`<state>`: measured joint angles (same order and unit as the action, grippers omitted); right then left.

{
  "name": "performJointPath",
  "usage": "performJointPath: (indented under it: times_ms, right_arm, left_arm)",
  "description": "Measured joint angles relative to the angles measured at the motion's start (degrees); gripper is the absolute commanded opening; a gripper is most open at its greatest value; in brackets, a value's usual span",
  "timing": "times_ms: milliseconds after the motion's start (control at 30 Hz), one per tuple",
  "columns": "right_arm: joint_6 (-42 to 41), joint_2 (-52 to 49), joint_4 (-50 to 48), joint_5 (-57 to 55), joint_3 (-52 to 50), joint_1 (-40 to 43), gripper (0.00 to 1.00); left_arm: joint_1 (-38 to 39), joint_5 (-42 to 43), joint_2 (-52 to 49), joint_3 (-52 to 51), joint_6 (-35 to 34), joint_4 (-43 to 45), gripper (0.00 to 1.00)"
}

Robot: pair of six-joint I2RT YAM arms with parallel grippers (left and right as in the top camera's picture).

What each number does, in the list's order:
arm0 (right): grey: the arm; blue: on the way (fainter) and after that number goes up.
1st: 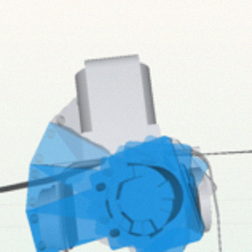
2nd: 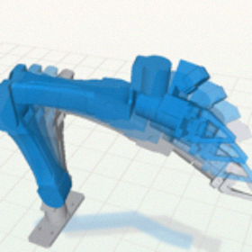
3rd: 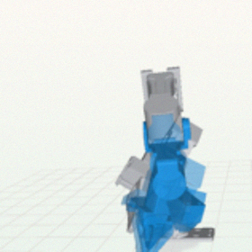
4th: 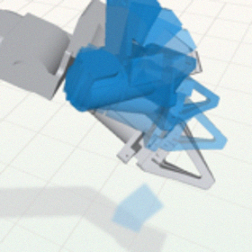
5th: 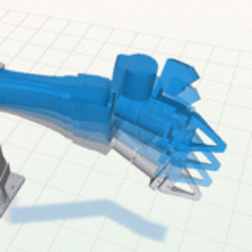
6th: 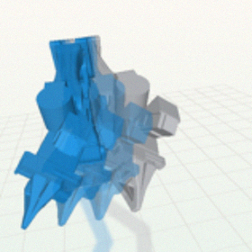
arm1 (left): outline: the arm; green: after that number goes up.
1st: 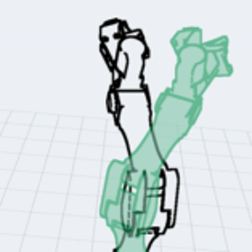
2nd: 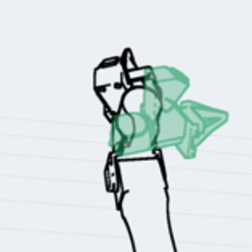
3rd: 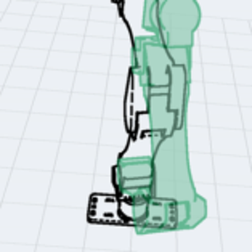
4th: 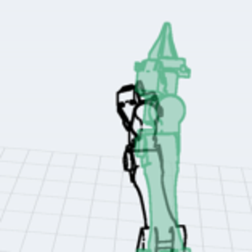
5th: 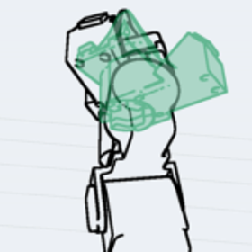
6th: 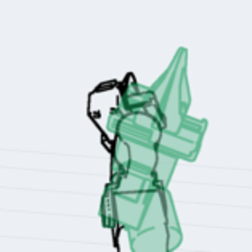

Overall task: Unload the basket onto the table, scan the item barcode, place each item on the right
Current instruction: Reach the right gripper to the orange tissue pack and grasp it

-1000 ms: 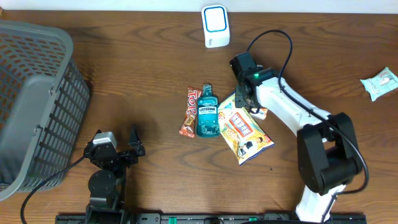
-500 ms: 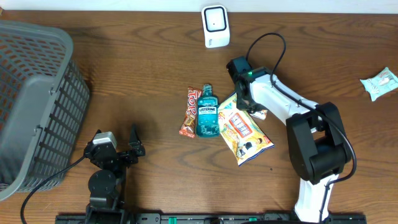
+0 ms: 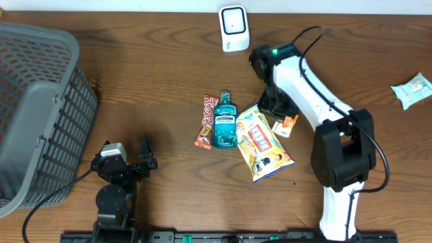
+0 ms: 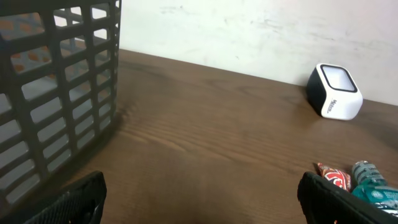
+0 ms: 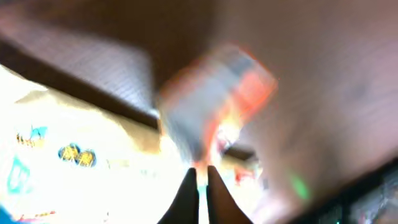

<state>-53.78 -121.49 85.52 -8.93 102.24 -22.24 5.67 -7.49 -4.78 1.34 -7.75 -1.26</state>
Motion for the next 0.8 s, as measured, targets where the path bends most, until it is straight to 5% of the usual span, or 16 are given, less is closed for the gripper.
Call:
performJointPath:
  times_ms: [167,300,467,667,800]
  right_arm:
    - [-7.4,0.0,2.6,2.8,3.0,1.7,0.01]
    - [-10.4,0.0,2.5,3.1,3.0,2.8,0.44]
    - [-10.7,0.0,0.5,-0.1,3.0,2.8,0.78]
    - [-1.7,0.0,-10.1,-3.7,-1.3,1.9,0.77]
    - [2.8,0.0,-16.6,-3.6,-8.0,0.3,0.63]
  left_arm:
    - [0.0,0.0,0.0,0.0,0.0,0.0,0.98]
    - [0.0,0.0,0.0,0.0,0.0,0.0,0.98]
    - [0.0,0.0,0.0,0.0,0.0,0.0,0.98]
    - [0.0,0.0,0.0,0.0,0.0,0.0,0.98]
    - [0.0,0.0,0.0,0.0,0.0,0.0,0.98]
